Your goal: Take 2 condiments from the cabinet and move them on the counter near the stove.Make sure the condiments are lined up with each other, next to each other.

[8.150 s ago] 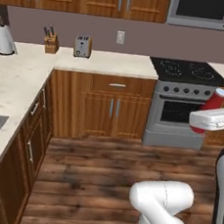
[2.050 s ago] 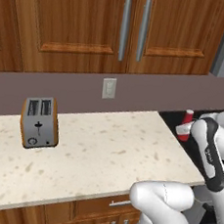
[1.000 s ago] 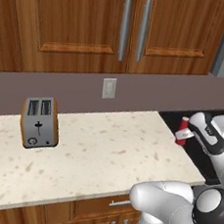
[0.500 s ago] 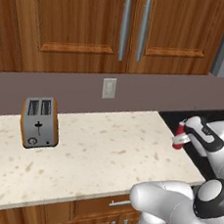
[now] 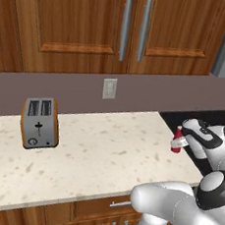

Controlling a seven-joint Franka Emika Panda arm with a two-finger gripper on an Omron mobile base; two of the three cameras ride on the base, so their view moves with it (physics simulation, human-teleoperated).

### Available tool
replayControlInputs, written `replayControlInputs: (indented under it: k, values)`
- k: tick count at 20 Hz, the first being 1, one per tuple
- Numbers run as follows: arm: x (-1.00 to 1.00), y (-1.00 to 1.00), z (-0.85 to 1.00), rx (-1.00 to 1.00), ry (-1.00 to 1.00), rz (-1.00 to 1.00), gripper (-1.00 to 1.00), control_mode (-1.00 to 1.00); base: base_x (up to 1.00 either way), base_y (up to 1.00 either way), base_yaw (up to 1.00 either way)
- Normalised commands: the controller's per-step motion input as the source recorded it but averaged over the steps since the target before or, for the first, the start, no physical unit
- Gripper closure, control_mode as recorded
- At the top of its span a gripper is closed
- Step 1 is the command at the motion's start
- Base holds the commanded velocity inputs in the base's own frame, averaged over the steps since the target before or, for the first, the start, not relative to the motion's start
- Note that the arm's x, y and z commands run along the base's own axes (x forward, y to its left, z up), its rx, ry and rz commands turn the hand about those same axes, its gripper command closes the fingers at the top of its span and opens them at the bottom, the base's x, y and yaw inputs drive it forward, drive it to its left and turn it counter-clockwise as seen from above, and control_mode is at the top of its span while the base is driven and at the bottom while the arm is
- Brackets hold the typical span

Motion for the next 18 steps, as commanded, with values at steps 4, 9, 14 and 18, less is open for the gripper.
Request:
replayControlInputs:
  k: [4, 9, 14, 18]
  values:
    - [0.03, 0.00, -0.04, 0.00, 0.00, 0.00, 1.00, -1.00, 0.00, 0.00, 0.00]
    - [0.01, 0.00, -0.06, 0.00, 0.00, 0.00, 1.00, -1.00, 0.00, 0.00, 0.00]
    - [0.01, 0.00, -0.08, 0.00, 0.00, 0.00, 1.00, -1.00, 0.00, 0.00, 0.00]
    - [0.00, 0.00, -0.02, 0.00, 0.00, 0.00, 1.00, -1.00, 0.00, 0.00, 0.00]
